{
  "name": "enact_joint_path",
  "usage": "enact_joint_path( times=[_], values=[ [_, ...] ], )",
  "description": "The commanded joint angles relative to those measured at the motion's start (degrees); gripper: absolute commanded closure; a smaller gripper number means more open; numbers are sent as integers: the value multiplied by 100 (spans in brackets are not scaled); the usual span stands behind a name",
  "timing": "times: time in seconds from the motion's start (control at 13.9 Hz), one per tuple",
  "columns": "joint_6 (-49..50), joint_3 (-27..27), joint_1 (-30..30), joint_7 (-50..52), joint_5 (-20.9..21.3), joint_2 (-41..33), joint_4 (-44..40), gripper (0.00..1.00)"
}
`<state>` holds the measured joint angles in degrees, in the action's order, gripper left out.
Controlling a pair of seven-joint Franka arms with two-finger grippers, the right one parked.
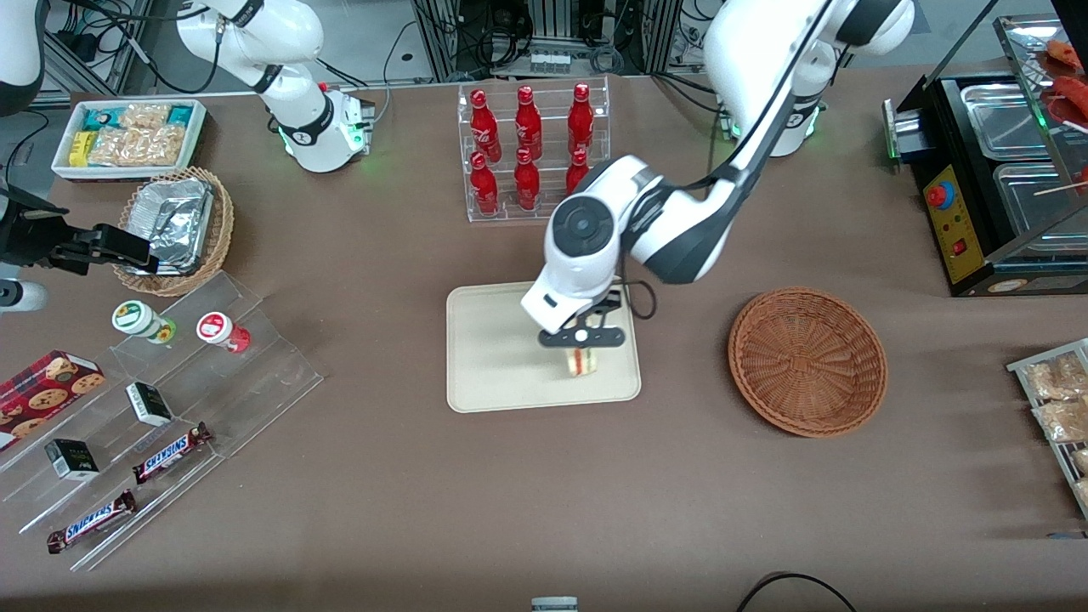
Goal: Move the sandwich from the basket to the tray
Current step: 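Lift the sandwich and carry it with the left gripper over the cream tray, then lower the sandwich onto the tray and open the left gripper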
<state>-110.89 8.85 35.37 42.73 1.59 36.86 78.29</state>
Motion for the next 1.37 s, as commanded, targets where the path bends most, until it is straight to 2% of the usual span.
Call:
enact_joint_path(
  times=[0.0,0.43,1.08,1.15,1.23,1.3],
  values=[
    [32,124,84,-89,-88,575,-700,100],
    [-425,134,383,-63,-45,1341,-1184,100],
    [-144,90,497,-19,8,1438,-1123,100],
    [-153,90,498,-28,0,1447,-1123,87],
    [-153,90,489,-28,0,1447,-1123,26],
    [-135,90,497,-36,17,1421,-1123,1]
  ],
)
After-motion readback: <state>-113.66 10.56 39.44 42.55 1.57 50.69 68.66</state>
